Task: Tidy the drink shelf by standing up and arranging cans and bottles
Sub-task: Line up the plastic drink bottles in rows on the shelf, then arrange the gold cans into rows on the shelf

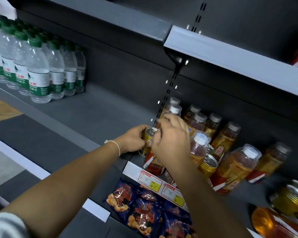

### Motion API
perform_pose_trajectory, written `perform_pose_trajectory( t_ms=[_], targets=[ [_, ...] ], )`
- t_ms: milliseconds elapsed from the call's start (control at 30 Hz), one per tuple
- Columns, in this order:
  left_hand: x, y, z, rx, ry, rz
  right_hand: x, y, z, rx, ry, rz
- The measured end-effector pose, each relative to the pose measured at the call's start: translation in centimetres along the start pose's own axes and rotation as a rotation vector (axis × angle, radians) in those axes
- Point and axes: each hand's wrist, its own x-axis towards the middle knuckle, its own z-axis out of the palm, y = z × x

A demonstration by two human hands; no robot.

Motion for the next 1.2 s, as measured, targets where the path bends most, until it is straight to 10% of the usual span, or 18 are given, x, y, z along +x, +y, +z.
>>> perform_pose_trajectory(
  t_ms=[567,1200],
  targets=[
    [-4.0,0.8,-2.7,-0.157,0.301,0.055,0.0,0.4,-1.1,0.180,-0.024,0.020],
    [-14.5,13.1,10.4,-0.426,0.099,0.333,-13.2,11.1,-12.5,0.466,0.024,0.122]
  ],
)
